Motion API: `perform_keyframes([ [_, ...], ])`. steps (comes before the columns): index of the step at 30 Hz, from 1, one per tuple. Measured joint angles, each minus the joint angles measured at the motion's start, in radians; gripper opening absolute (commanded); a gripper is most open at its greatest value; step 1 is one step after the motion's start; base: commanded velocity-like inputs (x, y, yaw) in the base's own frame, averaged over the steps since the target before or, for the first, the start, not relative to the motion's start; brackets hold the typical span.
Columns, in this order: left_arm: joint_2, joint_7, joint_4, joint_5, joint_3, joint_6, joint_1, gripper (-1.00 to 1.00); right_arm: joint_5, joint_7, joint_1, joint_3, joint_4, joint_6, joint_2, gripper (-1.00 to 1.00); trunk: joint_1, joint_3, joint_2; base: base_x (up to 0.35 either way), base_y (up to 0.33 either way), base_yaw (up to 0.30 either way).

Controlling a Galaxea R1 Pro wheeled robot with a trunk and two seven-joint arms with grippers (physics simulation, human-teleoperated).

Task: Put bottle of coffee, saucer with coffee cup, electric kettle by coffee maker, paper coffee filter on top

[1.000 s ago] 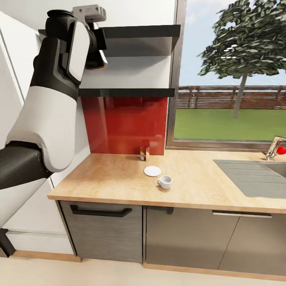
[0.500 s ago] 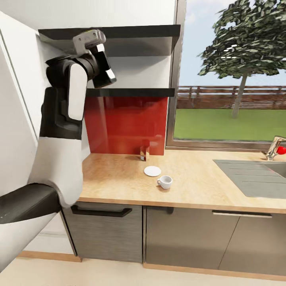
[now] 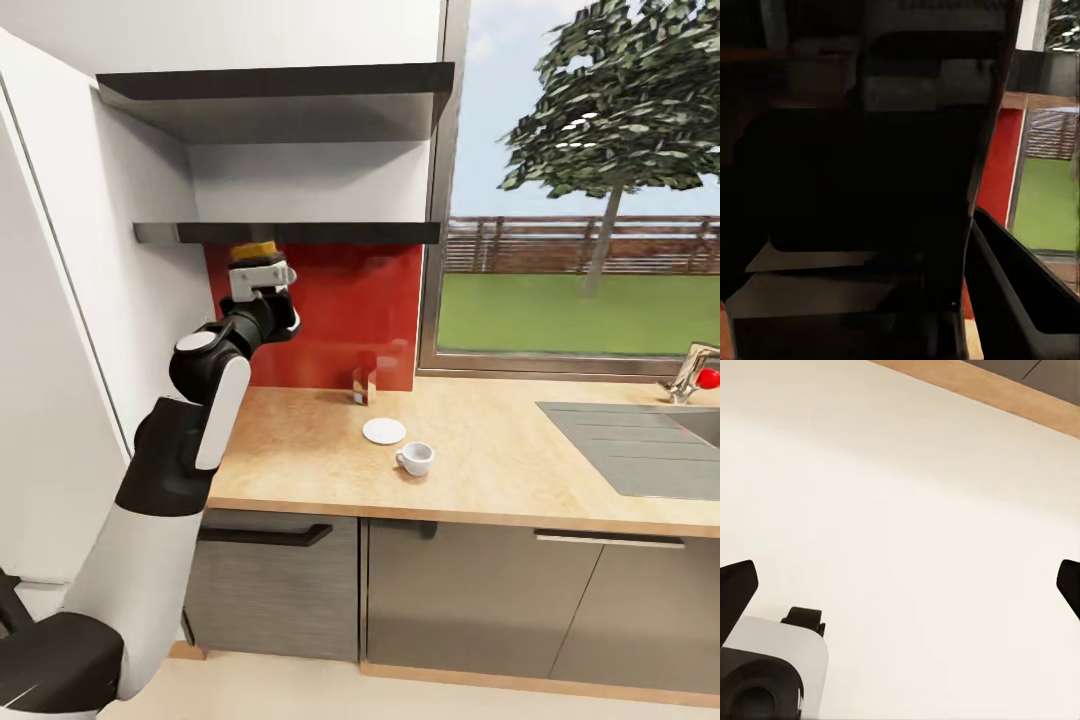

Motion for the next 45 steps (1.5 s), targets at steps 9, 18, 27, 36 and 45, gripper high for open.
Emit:
perform_keyframes([
  [9,0.058,-0.006,0.002,0.001,-0.001,-0.086,0.078,-1.00,0.003,0.000,0.001,0.002,0.023,-0.002,0.001,1.00,0.000,0.000,0.000,0.000,0.000,0.000],
  [18,0.060,-0.006,0.009,0.004,-0.002,-0.088,0.080,-1.00,0.005,-0.001,0.001,0.002,0.025,-0.002,0.002,1.00,0.011,-0.009,-0.021,0.000,0.000,0.000],
  [27,0.061,-0.006,0.011,0.004,-0.003,-0.088,0.080,-1.00,0.005,-0.001,0.001,0.002,0.025,-0.002,0.002,1.00,0.046,-0.038,-0.084,0.000,0.000,0.000],
  [36,0.061,-0.006,0.013,0.004,-0.003,-0.088,0.081,-1.00,0.005,-0.001,0.001,0.002,0.025,-0.003,0.002,1.00,0.080,-0.066,-0.147,0.000,0.000,0.000],
  [45,0.061,-0.006,0.013,0.004,-0.003,-0.088,0.095,-1.00,0.005,-0.001,0.001,0.002,0.026,-0.003,0.002,1.00,0.115,-0.094,-0.210,0.000,0.000,0.000],
])
